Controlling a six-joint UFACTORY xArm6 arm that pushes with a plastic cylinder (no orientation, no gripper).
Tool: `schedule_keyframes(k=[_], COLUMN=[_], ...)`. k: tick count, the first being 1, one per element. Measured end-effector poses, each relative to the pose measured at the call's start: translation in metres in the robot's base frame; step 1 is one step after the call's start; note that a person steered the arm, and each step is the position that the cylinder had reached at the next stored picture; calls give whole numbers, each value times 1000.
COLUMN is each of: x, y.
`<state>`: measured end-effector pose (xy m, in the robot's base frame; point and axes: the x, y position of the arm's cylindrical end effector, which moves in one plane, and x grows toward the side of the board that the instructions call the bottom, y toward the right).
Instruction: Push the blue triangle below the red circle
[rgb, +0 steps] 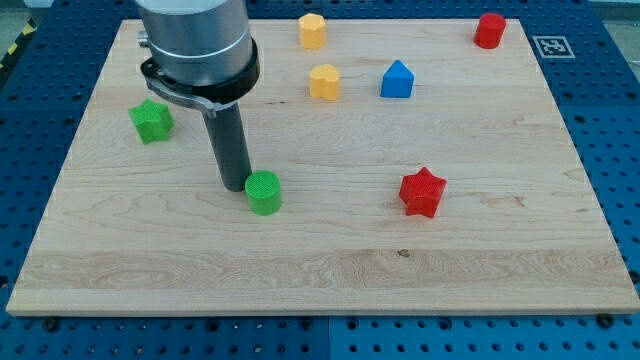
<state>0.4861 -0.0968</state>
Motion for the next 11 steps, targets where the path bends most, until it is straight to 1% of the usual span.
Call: schedule_keyframes(k=[1,2,3,4,5,7,10,11], x=[0,-24,-70,-117,-142,-148,-154,-160], y=[0,7,26,60,98,132,241,241])
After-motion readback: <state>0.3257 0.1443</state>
